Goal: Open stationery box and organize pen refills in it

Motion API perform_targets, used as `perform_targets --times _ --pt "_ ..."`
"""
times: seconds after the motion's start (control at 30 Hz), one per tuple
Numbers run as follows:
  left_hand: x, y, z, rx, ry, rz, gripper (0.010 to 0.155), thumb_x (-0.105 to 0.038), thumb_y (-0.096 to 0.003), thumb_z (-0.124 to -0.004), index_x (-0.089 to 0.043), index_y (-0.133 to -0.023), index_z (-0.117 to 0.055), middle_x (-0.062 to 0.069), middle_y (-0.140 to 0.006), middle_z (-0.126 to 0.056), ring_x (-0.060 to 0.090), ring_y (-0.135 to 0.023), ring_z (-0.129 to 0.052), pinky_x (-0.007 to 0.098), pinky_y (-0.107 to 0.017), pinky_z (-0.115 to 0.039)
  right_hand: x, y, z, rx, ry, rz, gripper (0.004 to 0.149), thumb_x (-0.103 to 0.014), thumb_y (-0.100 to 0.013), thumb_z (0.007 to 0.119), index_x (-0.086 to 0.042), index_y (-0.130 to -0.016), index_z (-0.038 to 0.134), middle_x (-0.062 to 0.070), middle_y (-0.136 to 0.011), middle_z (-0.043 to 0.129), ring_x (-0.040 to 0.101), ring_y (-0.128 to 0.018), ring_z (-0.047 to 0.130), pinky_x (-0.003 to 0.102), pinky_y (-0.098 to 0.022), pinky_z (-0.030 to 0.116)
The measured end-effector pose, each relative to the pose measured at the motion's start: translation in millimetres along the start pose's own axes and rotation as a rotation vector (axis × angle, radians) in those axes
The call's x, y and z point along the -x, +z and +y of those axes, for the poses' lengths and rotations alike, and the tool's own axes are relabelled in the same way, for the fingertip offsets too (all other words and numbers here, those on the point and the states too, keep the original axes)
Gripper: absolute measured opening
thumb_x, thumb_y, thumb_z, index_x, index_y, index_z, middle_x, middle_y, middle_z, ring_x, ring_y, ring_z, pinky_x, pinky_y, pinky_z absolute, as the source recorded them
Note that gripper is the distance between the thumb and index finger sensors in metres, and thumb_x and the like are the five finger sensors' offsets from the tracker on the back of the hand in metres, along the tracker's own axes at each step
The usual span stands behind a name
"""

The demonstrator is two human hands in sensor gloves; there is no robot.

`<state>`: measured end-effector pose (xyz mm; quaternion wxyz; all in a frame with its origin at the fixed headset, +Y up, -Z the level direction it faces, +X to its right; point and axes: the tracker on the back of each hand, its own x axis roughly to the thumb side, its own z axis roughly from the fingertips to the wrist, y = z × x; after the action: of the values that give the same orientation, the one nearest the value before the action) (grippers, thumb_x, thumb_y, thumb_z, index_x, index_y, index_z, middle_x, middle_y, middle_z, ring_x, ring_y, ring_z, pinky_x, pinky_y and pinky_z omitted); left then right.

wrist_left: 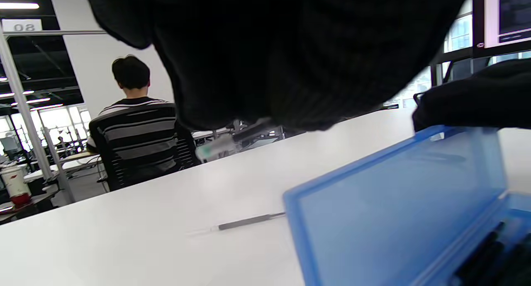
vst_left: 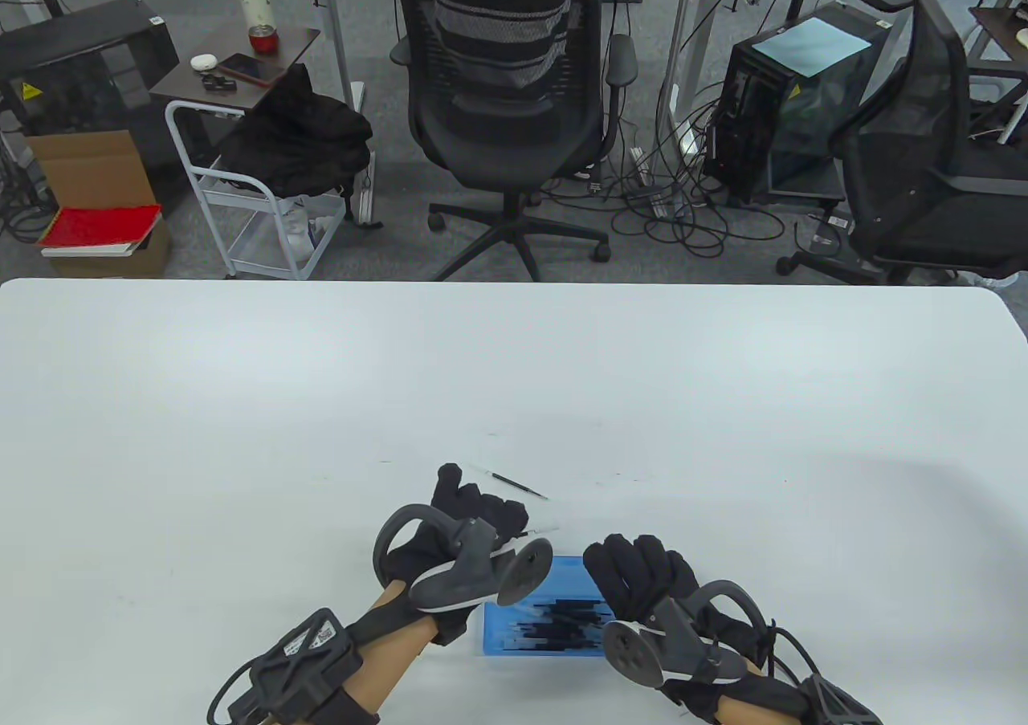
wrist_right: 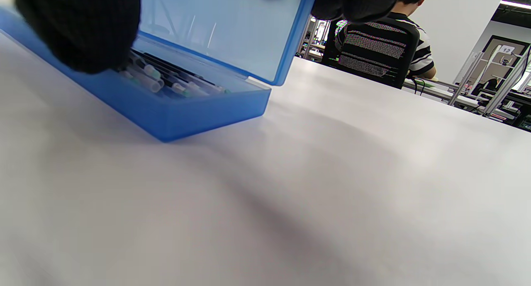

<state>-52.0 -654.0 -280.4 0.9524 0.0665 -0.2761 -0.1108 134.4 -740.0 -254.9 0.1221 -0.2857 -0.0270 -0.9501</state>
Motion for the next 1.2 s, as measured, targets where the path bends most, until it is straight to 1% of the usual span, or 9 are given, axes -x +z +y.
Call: perform_targets --times 0.1,0.17,0.33,0.43,0.57,0.87,0.93,1.07,1.2 --pt "-18 11 4 -0.010 -0.037 -0.061 0.054 -0.030 -0.0442 -0.095 -0.019 -0.095 -0.080 -0.002 -0.085 -0.098 0.026 -0.079 -0.104 0.066 -0.079 -0.059 0 0 0 0.000 -0.001 0.000 0.114 -0.056 -0.040 0.081 -0.011 -0.113 0.005 0.027 -0.123 0.024 0.059 -0.106 0.044 0.064 -0.077 0.053" --pt "-29 17 3 -0.004 -0.063 -0.097 0.054 -0.030 -0.0441 -0.095 -0.018 -0.095 -0.080 -0.002 -0.085 -0.098 0.026 -0.079 -0.104 0.066 -0.079 -0.059 0 0 0 0.000 -0.001 0.000 0.115 -0.056 -0.040 0.081 -0.011 -0.113 0.005 0.028 -0.123 0.024 0.059 -0.106 0.044 0.064 -0.077 0.053" --pt "-53 25 -11 0.029 -0.125 -0.175 0.054 -0.031 -0.0436 -0.095 -0.018 -0.094 -0.080 -0.002 -0.084 -0.098 0.025 -0.078 -0.105 0.066 -0.079 -0.060 0 0 0 -0.001 -0.001 0.000 0.115 -0.056 -0.040 0.081 -0.011 -0.113 0.005 0.027 -0.123 0.024 0.059 -0.106 0.044 0.064 -0.077 0.053" --pt "-64 24 -20 0.038 -0.160 -0.202 0.054 -0.031 -0.0437 -0.094 -0.018 -0.094 -0.080 -0.002 -0.084 -0.098 0.025 -0.078 -0.105 0.065 -0.079 -0.060 0 0 0 0.000 0.001 0.001 0.115 -0.056 -0.040 0.081 -0.011 -0.113 0.005 0.028 -0.123 0.024 0.059 -0.106 0.044 0.064 -0.077 0.053" --pt "-73 18 -31 0.070 -0.181 -0.220 0.054 -0.031 -0.0438 -0.094 -0.018 -0.095 -0.080 -0.002 -0.084 -0.098 0.025 -0.078 -0.105 0.066 -0.079 -0.060 0 0 0 -0.001 -0.002 0.000 0.115 -0.056 -0.040 0.081 -0.011 -0.114 0.005 0.028 -0.123 0.024 0.059 -0.106 0.044 0.064 -0.077 0.053" --pt "-88 6 -49 0.106 -0.196 -0.242 0.054 -0.031 -0.0442 -0.094 -0.017 -0.094 -0.080 -0.002 -0.084 -0.098 0.026 -0.078 -0.104 0.065 -0.079 -0.059 0 0 0 0.000 -0.001 -0.001 0.114 -0.056 -0.041 0.081 -0.011 -0.114 0.005 0.027 -0.123 0.024 0.059 -0.106 0.044 0.064 -0.077 0.053" --pt "-91 4 -51 0.115 -0.203 -0.246 0.053 -0.031 -0.0443 -0.094 -0.017 -0.094 -0.080 -0.001 -0.084 -0.098 0.026 -0.078 -0.104 0.066 -0.078 -0.060 0 0 0 -0.003 -0.001 0.003 0.114 -0.056 -0.041 0.081 -0.012 -0.113 0.005 0.027 -0.123 0.024 0.059 -0.106 0.044 0.064 -0.077 0.053" --pt "-96 3 -55 0.097 -0.236 -0.254 0.053 -0.031 -0.0451 -0.094 -0.018 -0.095 -0.079 -0.001 -0.085 -0.097 0.026 -0.079 -0.103 0.066 -0.079 -0.058 1 0 0 -0.005 -0.008 0.000 0.114 -0.056 -0.041 0.081 -0.012 -0.113 0.004 0.027 -0.123 0.023 0.059 -0.107 0.043 0.064 -0.077 0.052" --pt "-97 4 -54 0.097 -0.243 -0.255 0.053 -0.031 -0.0455 -0.093 -0.018 -0.095 -0.079 -0.001 -0.085 -0.097 0.026 -0.080 -0.103 0.067 -0.078 -0.058 1 0 0 -0.004 -0.007 -0.001 0.114 -0.056 -0.041 0.081 -0.012 -0.113 0.005 0.027 -0.123 0.023 0.059 -0.106 0.044 0.064 -0.077 0.052"
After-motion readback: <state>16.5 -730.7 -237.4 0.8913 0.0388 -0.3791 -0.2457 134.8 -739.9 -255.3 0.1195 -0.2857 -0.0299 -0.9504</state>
